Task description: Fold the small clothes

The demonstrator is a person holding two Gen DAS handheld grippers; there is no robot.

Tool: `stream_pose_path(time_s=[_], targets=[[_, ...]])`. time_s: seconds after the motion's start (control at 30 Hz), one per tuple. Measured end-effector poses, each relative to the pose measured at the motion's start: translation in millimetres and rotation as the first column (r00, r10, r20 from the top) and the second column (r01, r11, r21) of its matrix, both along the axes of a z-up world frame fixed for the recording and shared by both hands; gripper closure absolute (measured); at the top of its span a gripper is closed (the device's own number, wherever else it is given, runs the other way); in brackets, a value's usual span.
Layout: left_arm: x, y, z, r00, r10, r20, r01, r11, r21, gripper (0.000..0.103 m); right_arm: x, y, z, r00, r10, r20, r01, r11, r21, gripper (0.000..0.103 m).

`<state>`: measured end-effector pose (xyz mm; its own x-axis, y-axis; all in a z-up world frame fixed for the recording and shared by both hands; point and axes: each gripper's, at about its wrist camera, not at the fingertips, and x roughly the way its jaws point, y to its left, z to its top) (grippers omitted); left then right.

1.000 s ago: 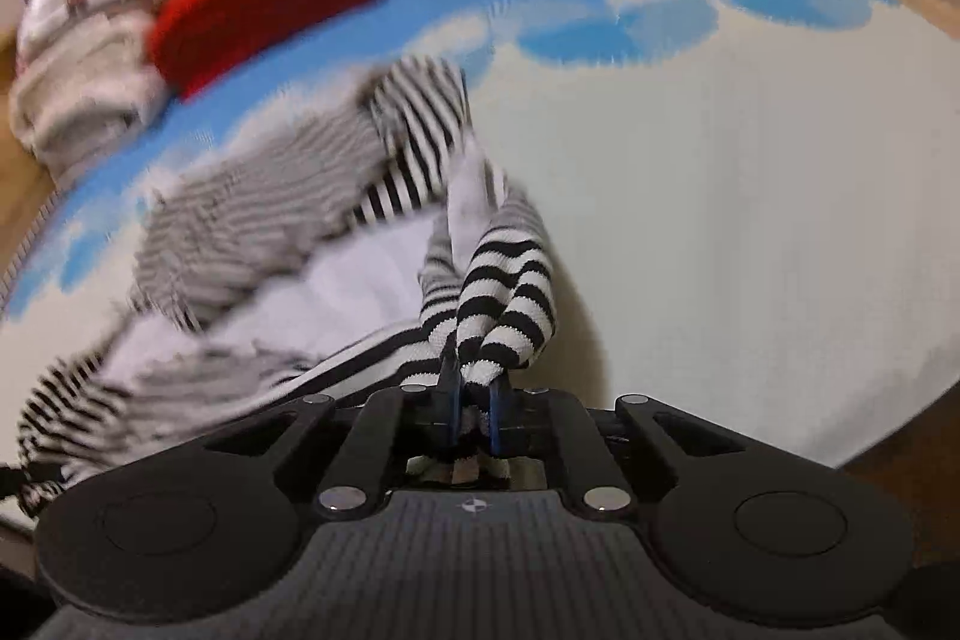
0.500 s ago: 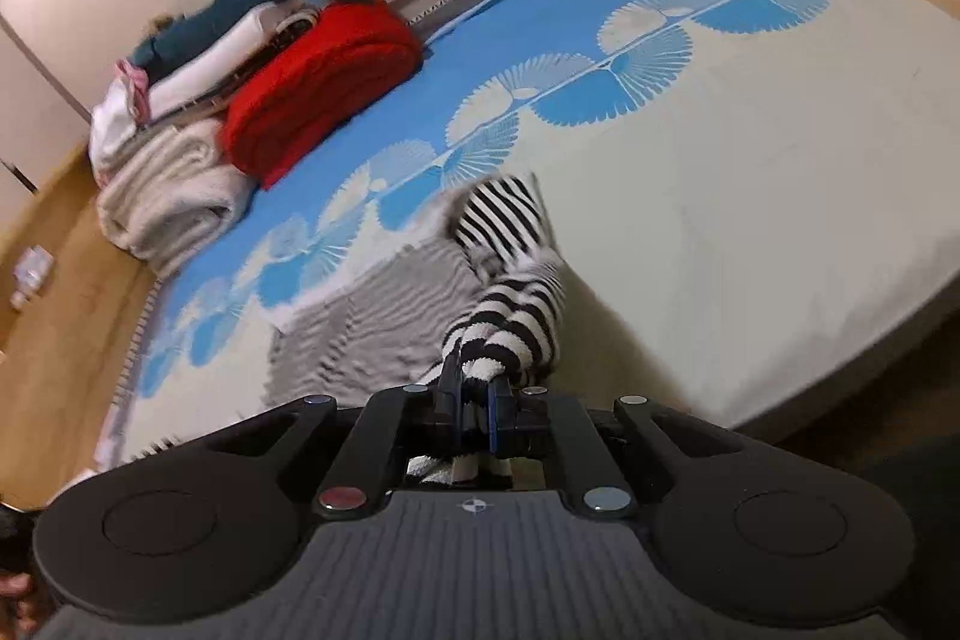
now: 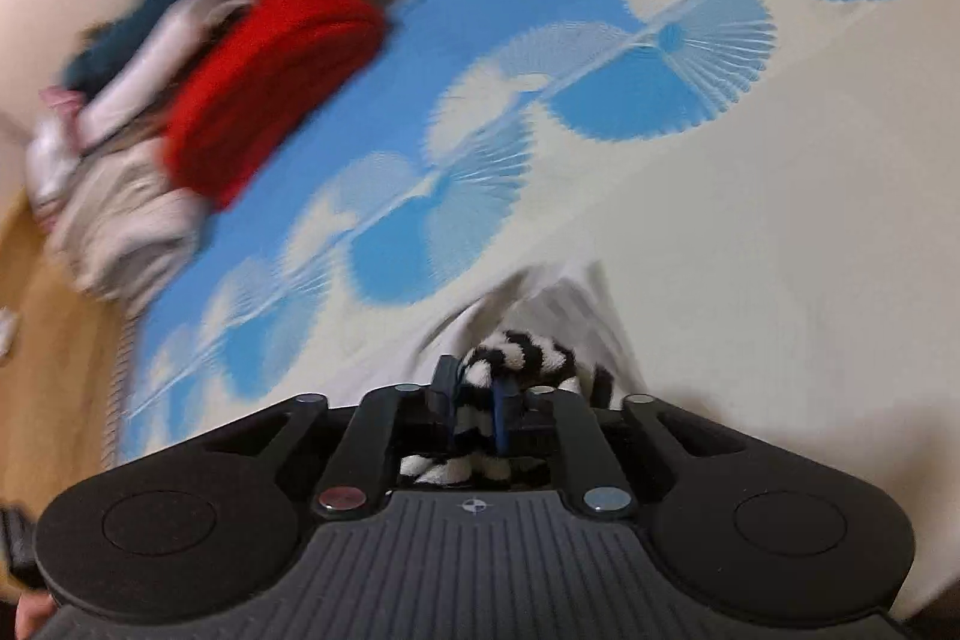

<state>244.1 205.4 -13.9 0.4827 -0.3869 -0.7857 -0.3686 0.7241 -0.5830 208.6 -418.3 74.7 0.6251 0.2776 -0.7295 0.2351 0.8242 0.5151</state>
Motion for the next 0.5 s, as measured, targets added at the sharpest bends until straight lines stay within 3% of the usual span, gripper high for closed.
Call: stream_pose_path(time_s=[0.07,0.1,0.17,0.2,0.23,0.27,0.37,0.5], targets=[[-1,14,-5,0.997,0.059,-0.043,-0.060,0.998,-0.019,0.066,10,-3,-7,0.999,-0.023,0.022,0.025,0.997,-0.073,0.080],[-2,20,0,0.997,0.075,-0.013,-0.076,0.997,-0.023,0.066,8,-5,-11,1.000,-0.026,0.015,0.027,0.997,-0.066,0.078],[-1,16,15,0.998,0.010,0.062,-0.013,0.998,0.054,0.061,6,-14,-14,1.000,-0.020,0.003,0.020,1.000,-0.005,0.078],[0,8,19,0.995,-0.060,0.083,0.050,0.992,0.116,0.051,5,-15,-11,1.000,-0.001,0.025,0.001,1.000,-0.002,0.078],[0,-2,20,0.985,-0.147,0.092,0.128,0.974,0.186,0.040,4,-13,-7,0.998,0.038,0.049,-0.036,0.999,-0.039,0.074],[-2,-11,16,0.970,-0.226,0.086,0.199,0.948,0.248,0.037,2,-9,-6,0.994,0.085,0.065,-0.079,0.992,-0.096,0.065],[-11,-35,1,0.929,-0.370,0.015,0.326,0.837,0.439,0.037,-3,6,-14,0.973,0.227,0.039,-0.211,0.945,-0.251,0.055],[-21,-53,-20,0.886,-0.464,0.007,0.392,0.754,0.527,0.032,-13,26,-32,0.929,0.369,-0.004,-0.338,0.848,-0.408,0.055]])
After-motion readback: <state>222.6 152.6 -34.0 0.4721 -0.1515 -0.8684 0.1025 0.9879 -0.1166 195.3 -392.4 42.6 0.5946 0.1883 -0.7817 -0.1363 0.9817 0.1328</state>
